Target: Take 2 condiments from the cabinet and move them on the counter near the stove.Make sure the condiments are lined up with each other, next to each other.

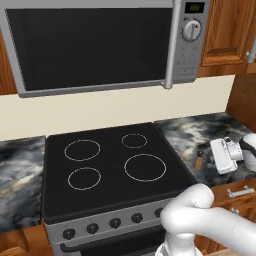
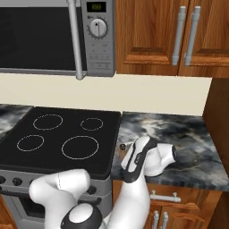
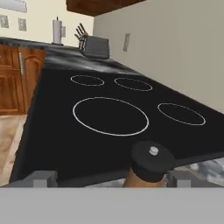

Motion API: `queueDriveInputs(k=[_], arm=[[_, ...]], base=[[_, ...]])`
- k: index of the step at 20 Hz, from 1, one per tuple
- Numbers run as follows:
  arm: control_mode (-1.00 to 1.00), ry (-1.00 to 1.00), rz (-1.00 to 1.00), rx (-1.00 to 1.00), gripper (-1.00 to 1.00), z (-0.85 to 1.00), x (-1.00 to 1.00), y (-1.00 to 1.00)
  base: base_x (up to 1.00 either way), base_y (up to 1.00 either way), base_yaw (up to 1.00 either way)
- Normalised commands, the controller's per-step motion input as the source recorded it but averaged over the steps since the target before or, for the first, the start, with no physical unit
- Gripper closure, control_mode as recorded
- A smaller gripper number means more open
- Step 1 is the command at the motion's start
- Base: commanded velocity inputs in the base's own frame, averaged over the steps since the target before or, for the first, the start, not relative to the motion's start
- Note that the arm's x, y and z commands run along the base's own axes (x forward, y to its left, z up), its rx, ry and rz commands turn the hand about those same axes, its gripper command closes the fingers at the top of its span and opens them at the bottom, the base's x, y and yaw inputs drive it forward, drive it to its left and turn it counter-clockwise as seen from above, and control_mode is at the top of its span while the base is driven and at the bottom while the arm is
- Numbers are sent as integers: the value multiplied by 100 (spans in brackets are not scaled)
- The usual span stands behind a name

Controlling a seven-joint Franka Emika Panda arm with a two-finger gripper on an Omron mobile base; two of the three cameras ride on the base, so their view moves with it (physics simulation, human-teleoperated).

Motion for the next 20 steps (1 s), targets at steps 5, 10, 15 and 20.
queueDriveInputs(k=[5, 10, 15, 20], arm=[[-100, -1, -11, 6, -100, 60, -32, -13], [-100, 1, -19, 9, -100, 54, -55, -16], [-100, 10, -31, 12, -100, 59, -73, -3], [-100, 17, -35, 4, -100, 63, -39, 6]], base=[[0, 0, 0], [0, 0, 0], [0, 0, 0], [0, 0, 0]])
